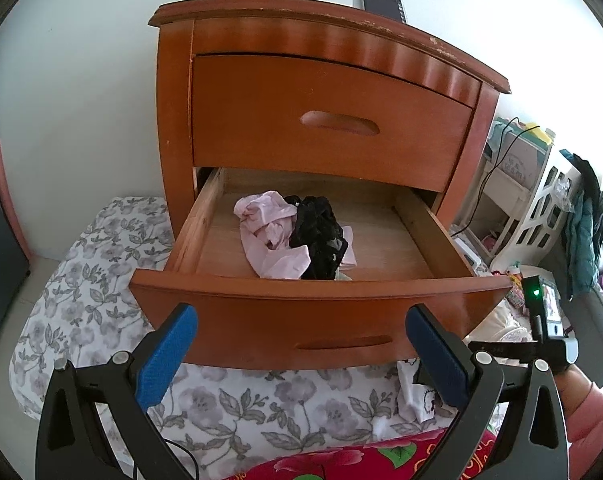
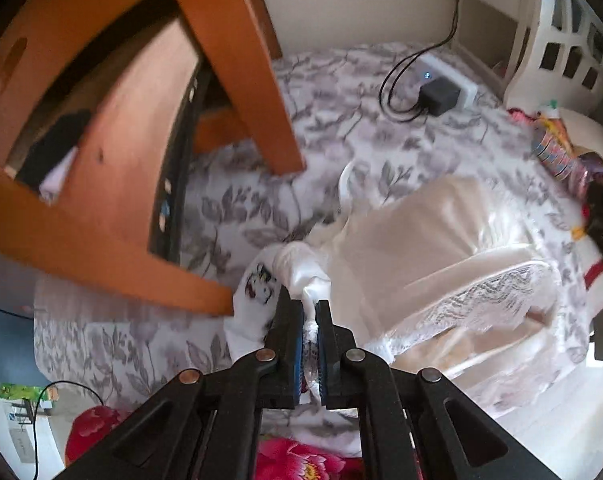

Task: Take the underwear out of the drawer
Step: 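Lower the white lace bra onto the bedspread and open the right tool, then move the right tool back into the drawer toward the black lace garment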

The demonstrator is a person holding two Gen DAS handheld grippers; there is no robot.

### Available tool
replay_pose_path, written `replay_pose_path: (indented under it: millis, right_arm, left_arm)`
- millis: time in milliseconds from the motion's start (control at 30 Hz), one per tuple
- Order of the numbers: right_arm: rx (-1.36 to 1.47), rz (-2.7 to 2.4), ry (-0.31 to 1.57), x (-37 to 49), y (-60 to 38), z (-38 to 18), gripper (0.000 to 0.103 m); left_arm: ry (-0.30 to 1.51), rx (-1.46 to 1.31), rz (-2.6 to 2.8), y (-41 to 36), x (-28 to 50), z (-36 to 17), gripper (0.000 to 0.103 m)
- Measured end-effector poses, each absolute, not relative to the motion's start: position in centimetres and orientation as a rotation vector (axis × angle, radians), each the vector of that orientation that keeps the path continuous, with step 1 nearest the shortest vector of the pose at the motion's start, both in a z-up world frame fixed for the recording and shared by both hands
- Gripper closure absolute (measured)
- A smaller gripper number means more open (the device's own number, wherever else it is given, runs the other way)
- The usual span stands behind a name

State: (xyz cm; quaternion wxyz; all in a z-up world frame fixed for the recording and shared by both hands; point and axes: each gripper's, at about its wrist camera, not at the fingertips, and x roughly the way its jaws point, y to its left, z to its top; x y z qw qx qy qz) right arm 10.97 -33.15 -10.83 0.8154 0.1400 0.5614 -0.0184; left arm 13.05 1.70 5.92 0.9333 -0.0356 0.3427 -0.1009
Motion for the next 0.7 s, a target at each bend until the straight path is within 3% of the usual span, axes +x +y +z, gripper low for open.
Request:
replay_pose_path:
  millis: [267,367,433,700]
  right_arm:
    - [0.234,0.027,1.237,9.6,-30.4,-13.0,0.093]
    - [0.225,0.040,1.240,9.3,-30.5,-12.9,0.081]
    - [0.230,0.061,1.235,9.0,-30.6,-12.4,0.067]
    - [0.201,0.069,1.195,8.7,-30.8,-10.1,0.066]
  left_arm:
    - [0.689,-0.062,-0.230,1.1,12.8,6.3,0.000]
    - [0.692,-0.068,-0.224,1.3,12.8,6.2,0.000]
    - [0.693,-0.071,-0.223,1.4,12.8,6.2,0.000]
    - [0.685,-0.068,-0.228,1.3,12.6,6.4,0.000]
